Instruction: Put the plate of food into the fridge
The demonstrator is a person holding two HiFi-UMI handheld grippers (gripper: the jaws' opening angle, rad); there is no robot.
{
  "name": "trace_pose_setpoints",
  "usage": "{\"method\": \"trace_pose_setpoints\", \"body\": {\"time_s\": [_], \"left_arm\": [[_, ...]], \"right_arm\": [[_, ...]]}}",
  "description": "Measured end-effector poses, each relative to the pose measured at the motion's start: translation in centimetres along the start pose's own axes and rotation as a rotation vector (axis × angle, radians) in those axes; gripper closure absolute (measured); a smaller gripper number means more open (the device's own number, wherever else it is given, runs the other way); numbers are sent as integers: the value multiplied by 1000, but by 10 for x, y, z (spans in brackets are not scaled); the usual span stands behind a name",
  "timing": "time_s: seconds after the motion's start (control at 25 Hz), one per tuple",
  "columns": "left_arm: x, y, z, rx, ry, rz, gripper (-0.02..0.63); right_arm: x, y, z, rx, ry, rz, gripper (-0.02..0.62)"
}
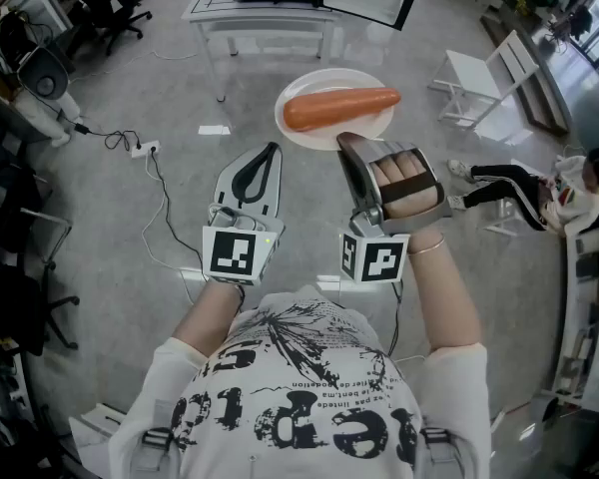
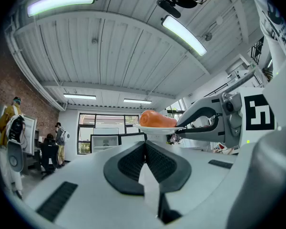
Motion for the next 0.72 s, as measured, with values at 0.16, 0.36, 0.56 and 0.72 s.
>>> {"method": "trace_pose_setpoints", "body": {"time_s": [0.16, 0.36, 0.56, 0.72], "left_arm": [[1, 3, -1, 3, 0, 5, 598], [-2, 3, 1, 2, 0, 3, 598], [-2, -1, 4, -2, -13, 0, 598], [0, -3, 4, -2, -14, -7, 598]], "right_arm": [[-3, 1, -3, -3, -2, -6, 577], [-4, -1, -6, -4, -3, -4, 577], [-2, -2, -3, 19, -27, -1, 577], [-3, -3, -2, 28, -34, 1, 578]]}}
Point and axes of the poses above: the fingertips, and each gripper's own axes: y backward along the fingers, x to its right, z out of its underside, the point moved 4 cm from there along y, backward along the fingers, and after that the axes turned 3 degrees about -z, right-handed, at the moved point
